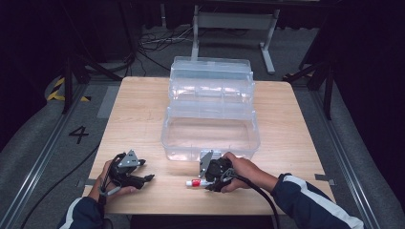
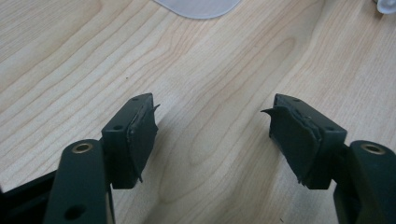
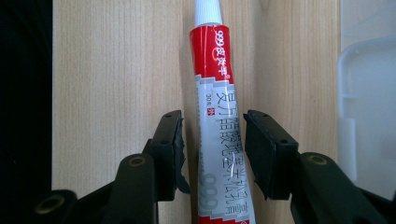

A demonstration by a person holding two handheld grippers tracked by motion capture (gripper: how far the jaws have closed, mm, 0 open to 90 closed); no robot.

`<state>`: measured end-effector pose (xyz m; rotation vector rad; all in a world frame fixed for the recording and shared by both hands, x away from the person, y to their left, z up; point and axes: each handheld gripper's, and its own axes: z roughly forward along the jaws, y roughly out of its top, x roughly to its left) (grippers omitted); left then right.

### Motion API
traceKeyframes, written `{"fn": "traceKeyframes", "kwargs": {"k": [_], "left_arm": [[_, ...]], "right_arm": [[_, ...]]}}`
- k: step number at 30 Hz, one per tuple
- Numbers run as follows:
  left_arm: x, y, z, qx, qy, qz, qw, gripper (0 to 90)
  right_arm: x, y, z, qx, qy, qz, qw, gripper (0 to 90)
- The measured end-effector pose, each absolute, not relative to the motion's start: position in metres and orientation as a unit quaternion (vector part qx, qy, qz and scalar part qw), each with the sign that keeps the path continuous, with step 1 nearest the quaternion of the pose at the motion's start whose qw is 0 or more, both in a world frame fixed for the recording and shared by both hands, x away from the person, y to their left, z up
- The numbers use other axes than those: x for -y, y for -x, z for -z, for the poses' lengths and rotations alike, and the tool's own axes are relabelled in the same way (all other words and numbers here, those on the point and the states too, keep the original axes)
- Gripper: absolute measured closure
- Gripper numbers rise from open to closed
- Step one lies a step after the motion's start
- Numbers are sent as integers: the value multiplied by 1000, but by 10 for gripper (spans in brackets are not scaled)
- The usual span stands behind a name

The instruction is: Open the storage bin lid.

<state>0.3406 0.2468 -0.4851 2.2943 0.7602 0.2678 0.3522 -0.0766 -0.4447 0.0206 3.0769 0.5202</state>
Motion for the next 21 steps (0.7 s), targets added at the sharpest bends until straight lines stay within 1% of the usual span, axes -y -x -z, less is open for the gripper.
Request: {"fn": "traceKeyframes", "kwargs": {"k": [16,19,21], "left_arm": [[-249,-340,489,-291,-879,-106,364,293],[-249,-339,489,-291,-879,-106,364,293],[-249,-339,489,-291,-879,-106,364,292]], "right_arm": [[68,-354,451,-988,-12,-153,3,605],[66,-355,451,-988,-11,-153,0,621],[65,-355,451,-988,-14,-152,-5,649]]}}
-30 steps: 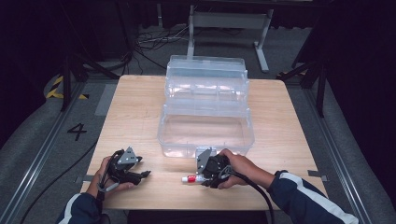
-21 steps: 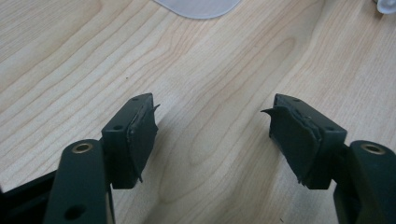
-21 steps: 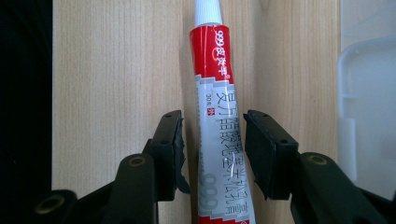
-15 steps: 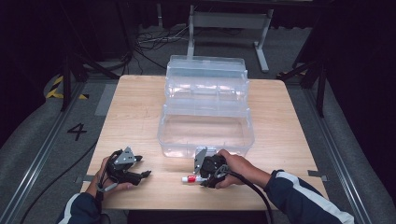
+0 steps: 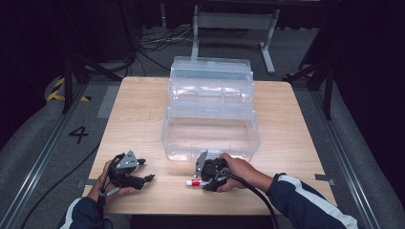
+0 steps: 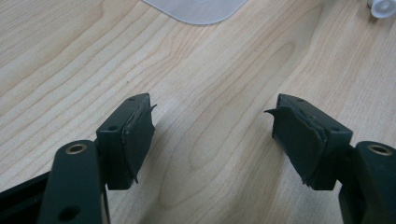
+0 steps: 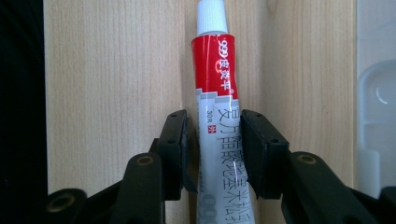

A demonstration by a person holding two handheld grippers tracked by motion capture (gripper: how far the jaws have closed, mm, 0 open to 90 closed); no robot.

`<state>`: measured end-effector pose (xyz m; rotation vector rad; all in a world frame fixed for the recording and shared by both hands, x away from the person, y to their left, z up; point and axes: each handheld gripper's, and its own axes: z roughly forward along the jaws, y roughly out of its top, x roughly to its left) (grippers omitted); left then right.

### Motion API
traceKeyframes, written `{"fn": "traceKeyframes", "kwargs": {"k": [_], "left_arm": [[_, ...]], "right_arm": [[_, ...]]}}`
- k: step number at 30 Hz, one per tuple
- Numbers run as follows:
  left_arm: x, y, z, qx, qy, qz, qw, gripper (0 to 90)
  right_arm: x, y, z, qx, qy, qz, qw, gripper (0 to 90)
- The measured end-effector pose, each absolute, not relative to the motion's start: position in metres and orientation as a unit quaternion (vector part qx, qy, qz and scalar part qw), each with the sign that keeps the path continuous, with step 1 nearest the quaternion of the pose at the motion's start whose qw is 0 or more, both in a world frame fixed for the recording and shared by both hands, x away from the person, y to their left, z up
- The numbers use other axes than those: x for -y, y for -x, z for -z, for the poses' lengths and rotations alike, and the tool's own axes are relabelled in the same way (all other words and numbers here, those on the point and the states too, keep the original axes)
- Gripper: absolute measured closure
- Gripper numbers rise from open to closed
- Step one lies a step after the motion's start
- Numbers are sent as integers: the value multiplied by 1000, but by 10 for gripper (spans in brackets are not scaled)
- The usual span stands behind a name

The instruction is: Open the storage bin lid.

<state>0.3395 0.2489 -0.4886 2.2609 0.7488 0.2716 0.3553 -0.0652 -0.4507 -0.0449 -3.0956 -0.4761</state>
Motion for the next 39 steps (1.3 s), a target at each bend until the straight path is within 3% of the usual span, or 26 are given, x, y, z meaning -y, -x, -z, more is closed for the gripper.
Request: {"fn": "traceKeyframes", "kwargs": {"k": [5,21,39], "left_arm": [[-249,-339,489,-292,-878,-106,363,292],[-249,-339,489,-296,-877,-107,363,291],[-248,-340,489,-315,-873,-113,354,200]], "right_arm": [[66,-357,450,988,18,151,10,692],[81,-360,450,988,11,153,7,703],[109,-362,433,984,22,178,-4,704]]}}
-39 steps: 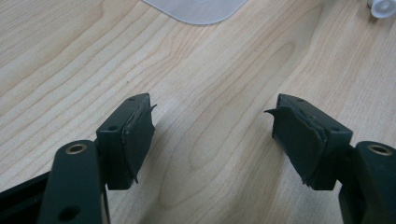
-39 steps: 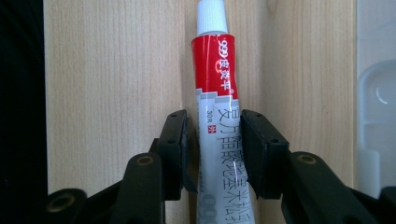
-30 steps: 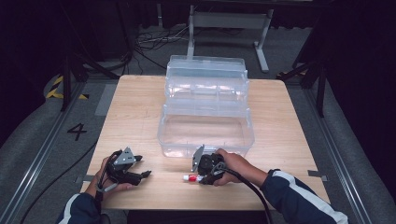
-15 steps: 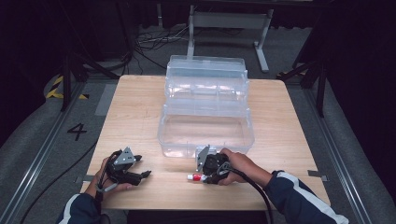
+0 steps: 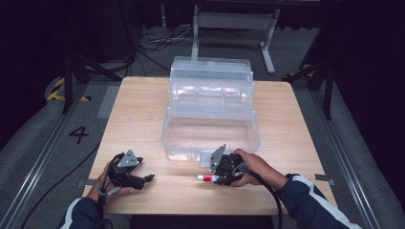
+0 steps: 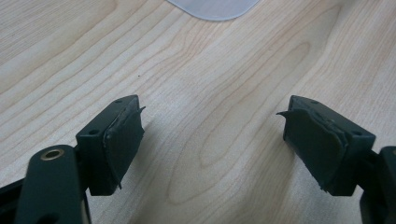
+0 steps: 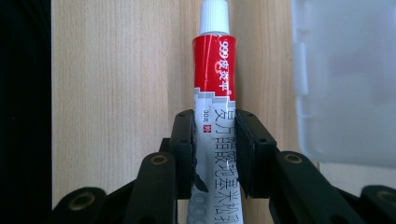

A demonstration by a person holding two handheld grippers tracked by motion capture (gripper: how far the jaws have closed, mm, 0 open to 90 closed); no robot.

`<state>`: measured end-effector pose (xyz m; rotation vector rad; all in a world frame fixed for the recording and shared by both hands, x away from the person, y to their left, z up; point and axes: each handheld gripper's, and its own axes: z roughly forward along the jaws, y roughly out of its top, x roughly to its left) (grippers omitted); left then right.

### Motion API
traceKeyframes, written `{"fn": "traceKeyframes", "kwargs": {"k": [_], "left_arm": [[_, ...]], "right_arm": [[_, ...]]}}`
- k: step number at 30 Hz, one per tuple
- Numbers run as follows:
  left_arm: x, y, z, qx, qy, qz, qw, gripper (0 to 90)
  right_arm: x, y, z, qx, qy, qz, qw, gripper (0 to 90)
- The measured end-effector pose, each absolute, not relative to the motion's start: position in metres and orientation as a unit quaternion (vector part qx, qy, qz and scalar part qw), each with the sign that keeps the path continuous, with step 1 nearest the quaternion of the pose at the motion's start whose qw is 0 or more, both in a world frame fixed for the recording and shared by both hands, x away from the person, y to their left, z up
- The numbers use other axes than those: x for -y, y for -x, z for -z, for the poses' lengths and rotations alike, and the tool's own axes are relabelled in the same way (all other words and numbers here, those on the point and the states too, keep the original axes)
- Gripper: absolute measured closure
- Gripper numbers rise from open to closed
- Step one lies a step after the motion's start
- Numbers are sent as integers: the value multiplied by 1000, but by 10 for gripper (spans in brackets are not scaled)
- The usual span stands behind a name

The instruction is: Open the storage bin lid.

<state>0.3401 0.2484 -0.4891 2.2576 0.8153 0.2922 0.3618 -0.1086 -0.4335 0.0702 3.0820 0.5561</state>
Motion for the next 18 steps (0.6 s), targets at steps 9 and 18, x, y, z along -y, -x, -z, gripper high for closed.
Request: {"fn": "traceKeyframes", "kwargs": {"k": [9,18], "left_arm": [[-249,-340,489,-315,-873,-112,355,197],[-249,-340,489,-314,-873,-112,355,197]], "right_arm": [[124,-361,421,-981,-23,-193,15,704],[132,-363,411,-979,-24,-199,24,704]]}}
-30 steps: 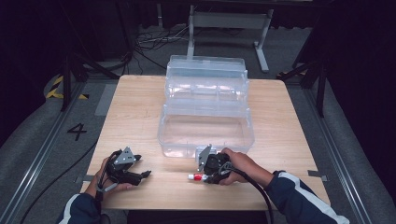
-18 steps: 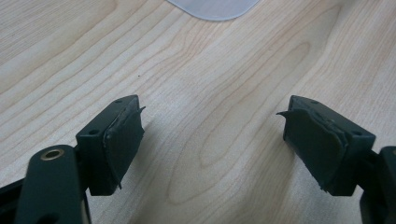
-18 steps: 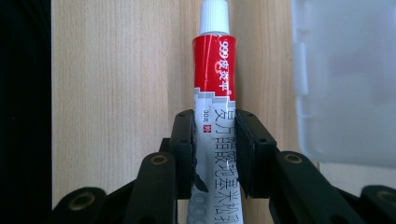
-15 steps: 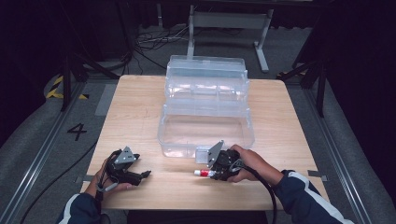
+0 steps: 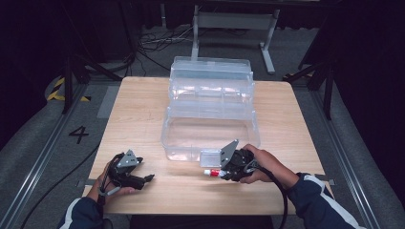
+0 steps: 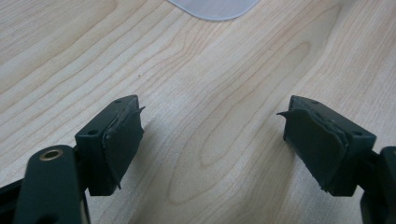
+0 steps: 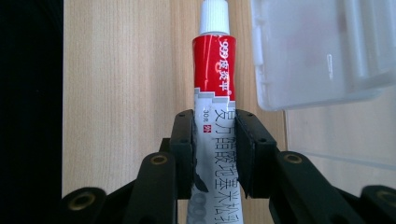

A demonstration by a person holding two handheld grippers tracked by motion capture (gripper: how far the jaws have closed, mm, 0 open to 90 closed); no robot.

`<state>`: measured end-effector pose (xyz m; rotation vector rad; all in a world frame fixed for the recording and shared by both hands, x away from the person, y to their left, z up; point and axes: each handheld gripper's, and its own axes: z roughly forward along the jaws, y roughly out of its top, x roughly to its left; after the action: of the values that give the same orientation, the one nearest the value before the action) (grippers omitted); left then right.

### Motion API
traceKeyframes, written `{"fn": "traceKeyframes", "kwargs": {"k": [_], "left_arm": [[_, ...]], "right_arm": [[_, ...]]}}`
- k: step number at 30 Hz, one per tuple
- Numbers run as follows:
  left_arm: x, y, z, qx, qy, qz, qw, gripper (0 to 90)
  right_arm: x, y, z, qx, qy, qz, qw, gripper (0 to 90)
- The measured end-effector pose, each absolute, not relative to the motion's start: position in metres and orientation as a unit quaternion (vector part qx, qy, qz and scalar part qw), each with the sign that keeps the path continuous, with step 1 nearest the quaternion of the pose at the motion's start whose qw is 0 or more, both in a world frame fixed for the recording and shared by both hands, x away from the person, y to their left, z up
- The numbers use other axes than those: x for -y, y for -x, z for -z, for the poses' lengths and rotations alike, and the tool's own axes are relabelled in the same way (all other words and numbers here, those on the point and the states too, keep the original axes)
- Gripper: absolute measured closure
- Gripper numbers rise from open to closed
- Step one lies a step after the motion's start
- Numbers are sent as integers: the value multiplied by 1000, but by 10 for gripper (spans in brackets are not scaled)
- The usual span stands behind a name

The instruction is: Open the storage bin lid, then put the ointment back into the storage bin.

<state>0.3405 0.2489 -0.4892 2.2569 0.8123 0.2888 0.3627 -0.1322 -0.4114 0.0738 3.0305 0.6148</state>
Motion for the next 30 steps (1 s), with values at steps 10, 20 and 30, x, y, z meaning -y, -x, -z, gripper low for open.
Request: {"fn": "traceKeyframes", "kwargs": {"k": [10,20,30], "left_arm": [[-249,-341,489,-314,-874,-112,355,197],[-249,-343,489,-309,-875,-112,354,192],[-249,-342,489,-314,-874,-114,353,192]], "right_arm": [[137,-361,402,-977,-30,-209,34,704],[147,-362,383,-974,-27,-220,44,704],[157,-363,356,-969,-29,-232,75,704]]}}
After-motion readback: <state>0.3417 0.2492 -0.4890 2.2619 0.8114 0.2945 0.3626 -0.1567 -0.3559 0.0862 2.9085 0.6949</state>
